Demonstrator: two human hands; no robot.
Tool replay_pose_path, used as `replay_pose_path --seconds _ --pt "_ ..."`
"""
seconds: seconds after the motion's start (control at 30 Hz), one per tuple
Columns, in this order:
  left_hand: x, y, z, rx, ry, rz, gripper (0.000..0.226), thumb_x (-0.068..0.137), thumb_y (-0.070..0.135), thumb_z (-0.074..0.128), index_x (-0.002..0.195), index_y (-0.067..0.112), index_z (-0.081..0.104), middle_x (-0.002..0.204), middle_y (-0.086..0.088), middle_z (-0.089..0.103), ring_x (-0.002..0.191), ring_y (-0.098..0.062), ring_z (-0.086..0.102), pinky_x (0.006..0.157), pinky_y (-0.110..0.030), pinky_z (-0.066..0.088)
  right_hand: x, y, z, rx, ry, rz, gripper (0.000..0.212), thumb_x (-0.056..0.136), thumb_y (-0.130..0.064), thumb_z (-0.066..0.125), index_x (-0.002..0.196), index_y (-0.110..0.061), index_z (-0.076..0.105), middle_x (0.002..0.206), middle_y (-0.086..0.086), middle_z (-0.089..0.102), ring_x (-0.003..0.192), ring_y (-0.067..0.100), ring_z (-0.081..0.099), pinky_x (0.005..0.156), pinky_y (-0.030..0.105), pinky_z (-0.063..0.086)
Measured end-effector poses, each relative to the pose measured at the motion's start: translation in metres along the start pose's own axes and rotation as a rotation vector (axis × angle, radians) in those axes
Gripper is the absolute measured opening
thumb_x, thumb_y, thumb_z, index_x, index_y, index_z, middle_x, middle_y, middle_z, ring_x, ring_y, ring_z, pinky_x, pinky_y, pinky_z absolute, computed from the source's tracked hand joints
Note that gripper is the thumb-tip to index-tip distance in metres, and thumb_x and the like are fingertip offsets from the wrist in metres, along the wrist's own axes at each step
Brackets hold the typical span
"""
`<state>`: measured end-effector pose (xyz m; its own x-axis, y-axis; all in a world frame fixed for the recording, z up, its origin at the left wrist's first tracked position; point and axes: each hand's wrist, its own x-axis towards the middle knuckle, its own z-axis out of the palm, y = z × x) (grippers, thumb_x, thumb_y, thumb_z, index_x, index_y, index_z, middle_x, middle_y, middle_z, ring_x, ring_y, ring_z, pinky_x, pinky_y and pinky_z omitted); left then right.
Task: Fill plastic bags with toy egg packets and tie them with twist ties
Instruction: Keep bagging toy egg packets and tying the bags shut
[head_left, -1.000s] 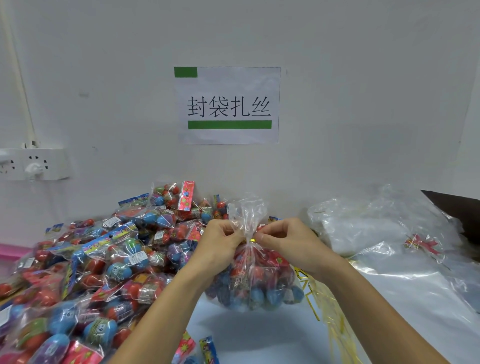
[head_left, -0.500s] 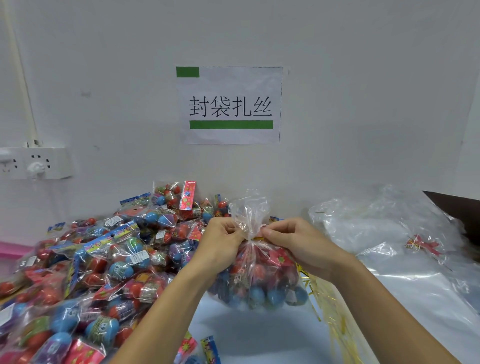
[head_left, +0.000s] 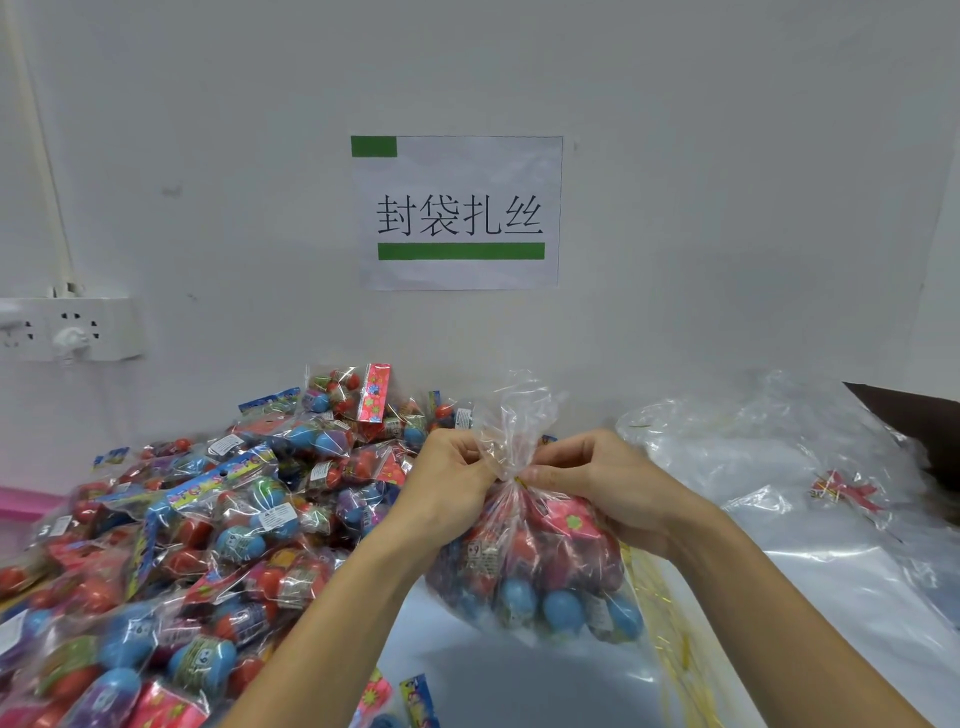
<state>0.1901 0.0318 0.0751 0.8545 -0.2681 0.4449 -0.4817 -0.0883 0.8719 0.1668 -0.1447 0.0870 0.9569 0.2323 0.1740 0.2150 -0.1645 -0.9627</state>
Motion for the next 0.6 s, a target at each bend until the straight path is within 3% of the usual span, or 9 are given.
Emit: replay_pose_path --seconds 0.07,0.17,0.3,0.37,0.5,0.6 --pt "-0.0009 0.0010 0.0003 -0.007 -0.013 0.003 0.025 0.091 0.019 0.071 0.068 0.017 0.078 0.068 -0.005 0.074 0.063 -0.015 0.067 0.060 -0.030 0.054 -0.0012 -0.0006 0.0013 0.025 0.006 0.032 0.010 0.088 -0.007 0.072 0.085 -0.010 0.082 0.097 0.021 0.076 0.083 0.023 0.069 0.084 0.032 0.054" --pt "-0.0027 0.0032 0.0013 -0.038 -0.030 -0.003 0.034 0.091 0.023 0.069 0.058 0.024 0.076 0.059 0.006 0.070 0.055 -0.005 0.062 0.055 -0.020 0.049 -0.0017 0.0003 0.0022 0.045 0.007 0.085 0.013 0.092 -0.004 0.068 0.096 -0.005 0.080 0.117 0.038 0.063 0.099 0.033 0.048 0.089 0.045 0.034" --pt "-0.0046 0.0043 0.0021 -0.052 -0.040 -0.008 0.040 0.091 0.021 0.069 0.051 0.026 0.072 0.059 0.008 0.069 0.053 -0.002 0.062 0.053 -0.017 0.047 -0.0025 -0.0006 0.0005 0.050 -0.001 0.096 0.016 0.090 0.003 0.067 0.100 -0.001 0.079 0.115 0.033 0.067 0.098 0.037 0.054 0.100 0.058 0.039" --pt "-0.0055 0.0062 0.0026 -0.054 -0.043 -0.013 0.039 0.090 0.020 0.070 0.052 0.027 0.073 0.060 0.008 0.070 0.054 -0.002 0.065 0.052 -0.016 0.048 -0.0026 -0.0001 -0.0005 0.049 -0.008 0.088 0.016 0.089 0.003 0.067 0.101 0.001 0.078 0.109 0.026 0.072 0.097 0.034 0.062 0.105 0.056 0.041" --pt "-0.0068 0.0093 0.0040 -0.054 -0.042 -0.011 0.028 0.082 0.032 0.072 0.054 0.026 0.073 0.063 0.006 0.072 0.057 -0.005 0.066 0.054 -0.018 0.049 -0.0027 -0.0008 0.0005 0.038 -0.011 0.064 0.014 0.088 0.001 0.069 0.090 -0.005 0.081 0.098 0.021 0.076 0.085 0.027 0.066 0.086 0.038 0.052" --pt "-0.0065 0.0094 0.0044 -0.026 -0.020 0.004 0.023 0.077 0.038 0.072 0.057 0.027 0.076 0.068 -0.001 0.074 0.063 -0.010 0.067 0.060 -0.025 0.055 -0.0042 -0.0019 0.0017 0.016 0.006 0.066 0.013 0.088 -0.001 0.070 0.086 -0.007 0.082 0.105 0.039 0.066 0.087 0.035 0.053 0.085 0.045 0.040"
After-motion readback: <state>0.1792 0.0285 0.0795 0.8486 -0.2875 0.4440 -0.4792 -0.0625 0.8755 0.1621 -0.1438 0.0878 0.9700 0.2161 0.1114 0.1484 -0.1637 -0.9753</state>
